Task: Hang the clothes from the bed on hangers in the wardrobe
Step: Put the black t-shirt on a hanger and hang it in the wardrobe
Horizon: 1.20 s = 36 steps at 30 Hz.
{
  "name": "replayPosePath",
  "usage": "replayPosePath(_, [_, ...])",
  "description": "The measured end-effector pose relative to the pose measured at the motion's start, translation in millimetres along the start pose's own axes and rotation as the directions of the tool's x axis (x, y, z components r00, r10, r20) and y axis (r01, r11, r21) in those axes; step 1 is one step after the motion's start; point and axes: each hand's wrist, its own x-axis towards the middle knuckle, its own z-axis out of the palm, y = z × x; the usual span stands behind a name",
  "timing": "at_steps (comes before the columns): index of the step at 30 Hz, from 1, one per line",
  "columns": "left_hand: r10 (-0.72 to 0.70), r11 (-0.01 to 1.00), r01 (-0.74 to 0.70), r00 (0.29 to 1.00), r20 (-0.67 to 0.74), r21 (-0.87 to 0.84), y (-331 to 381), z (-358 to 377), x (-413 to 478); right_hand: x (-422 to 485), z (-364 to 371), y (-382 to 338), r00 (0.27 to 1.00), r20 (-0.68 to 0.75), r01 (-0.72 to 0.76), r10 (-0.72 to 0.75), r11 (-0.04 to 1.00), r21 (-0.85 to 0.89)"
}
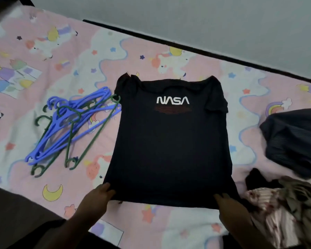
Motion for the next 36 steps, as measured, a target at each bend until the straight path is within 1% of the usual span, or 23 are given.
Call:
replayPosePath(2, [-0.003, 0.999, 0.003, 1.000, 0.011, 0.041, 3.4, 5.6, -7.8, -13.3, -3.7, -3.3, 1.000, -0.005, 0.001, -0.001, 1.000, 0.000])
replayPosePath(4, [0.010, 0.997, -0.009, 1.000, -0.011, 0.079, -3.8, 4.5, -11.2, -31.1, -18.2, -3.8, 0.998, -0.065, 0.006, -0.007, 1.000, -0.016])
replayPosePath(5, [0.012, 0.995, -0.013, 1.000, 0.006, 0.100, -11.4, 3.5, -12.4, -36.2, -24.3, -5.1, 0.999, -0.041, 0.010, -0.012, 0.999, -0.033])
replayPosePath(8, [-0.032, 0.995, 0.008, 0.970, 0.241, 0.100, -12.0, -7.6, -27.4, -56.9, -44.5, -16.2, 0.983, 0.183, 0.031, -0.003, 0.988, -0.149])
replayPosePath(9, [-0.051, 0.993, 0.021, 0.966, 0.255, 0.116, -5.0, -13.3, -31.2, -62.7, -53.2, -23.9, 0.956, 0.293, 0.065, -0.006, 0.979, -0.192])
replayPosePath(10, [-0.065, 0.992, 0.039, 0.974, 0.218, 0.118, 3.4, -19.8, -30.0, -64.1, -64.5, -34.6, 0.909, 0.416, 0.110, -0.017, 0.973, -0.202])
replayPosePath(11, [-0.078, 0.994, 0.065, 0.985, 0.154, 0.088, 13.9, -23.9, -27.3, -63.2, -74.2, -48.1, 0.870, 0.492, 0.142, -0.039, 0.974, -0.175])
replayPosePath(12, [-0.091, 0.996, 0.089, 0.994, 0.062, 0.033, 24.5, -25.3, -21.3, -60.3, -81.1, -61.5, 0.869, 0.490, 0.152, -0.071, 0.980, -0.128])
replayPosePath(13, [-0.098, 0.995, 0.097, 0.995, -0.025, -0.029, 36.0, -24.2, -13.3, -55.1, -86.3, -73.7, 0.902, 0.421, 0.139, -0.093, 0.987, -0.082])
replayPosePath(14, [-0.097, 0.993, 0.091, 0.992, -0.081, -0.076, 48.1, -17.8, -3.6, -49.3, -85.3, -85.8, 0.948, 0.304, 0.110, -0.097, 0.994, -0.026])
replayPosePath(15, [-0.103, 0.989, 0.092, 0.991, -0.091, -0.120, 61.5, -12.0, 5.5, -44.8, -83.4, -97.4, 0.981, 0.169, 0.093, -0.099, 0.995, 0.044])
replayPosePath(16, [-0.099, 0.984, 0.089, 0.993, -0.056, -0.156, 78.0, -8.2, 14.1, -40.0, -78.2, -108.7, 0.991, 0.060, 0.109, -0.117, 0.986, 0.127])
replayPosePath(17, [-0.082, 0.982, 0.082, 0.997, 0.004, -0.171, 94.3, -2.8, 22.0, -35.3, -71.4, -118.7, 0.990, 0.004, 0.139, -0.143, 0.970, 0.200])
replayPosePath(18, [-0.047, 0.985, 0.059, 0.996, 0.079, -0.162, 110.2, 2.5, 28.1, -32.6, -64.1, -127.1, 0.986, 0.002, 0.162, -0.168, 0.957, 0.242])
replayPosePath(20, [0.021, 0.993, -0.002, 0.987, 0.156, -0.120, 130.4, 15.3, 33.0, -29.9, -49.8, -136.9, 0.984, 0.098, 0.125, -0.149, 0.968, 0.218])
replayPosePath(21, [0.062, 0.995, -0.048, 0.987, 0.148, -0.093, 130.0, 21.0, 31.9, -28.2, -43.8, -139.7, 0.983, 0.145, 0.086, -0.113, 0.980, 0.177])
replayPosePath(23, [0.146, 0.989, -0.141, 0.983, 0.115, -0.049, 111.8, 29.7, 25.0, -23.1, -40.4, -142.0, 0.981, 0.182, 0.042, -0.061, 0.993, 0.107])
replayPosePath(25, [0.160, 0.987, -0.160, 0.980, 0.122, -0.014, 73.3, 29.7, 13.2, -14.5, -49.6, -149.4, 0.978, 0.207, 0.008, -0.033, 0.993, 0.118])
replayPosePath(28, [0.022, 0.997, -0.036, 0.984, 0.175, 0.075, 4.9, 12.9, 0.8, 1.3, -70.8, -168.0, 0.974, 0.224, -0.067, 0.025, 0.981, 0.181])
replayPosePath(31, [-0.227, 0.971, 0.209, 0.958, 0.174, 0.118, -54.2, -8.9, -0.2, 5.8, -78.1, -205.8, 0.982, 0.189, -0.036, -0.007, 0.975, 0.220])
replayPosePath(32, [-0.317, 0.948, 0.307, 0.938, 0.143, 0.089, -68.5, -14.9, 2.8, 5.5, -77.0, -217.6, 0.980, 0.197, -0.021, -0.026, 0.973, 0.229])
replayPosePath(34, [-0.478, 0.877, 0.479, 0.878, 0.035, -0.037, -94.1, -22.6, 11.8, 7.3, -72.7, -236.7, 0.970, 0.241, -0.025, -0.033, 0.972, 0.234])
replayPosePath(36, [-0.576, 0.810, 0.569, 0.817, -0.013, -0.142, -111.7, -27.4, 23.9, 12.6, -69.6, -244.8, 0.965, 0.261, -0.053, -0.010, 0.971, 0.232])
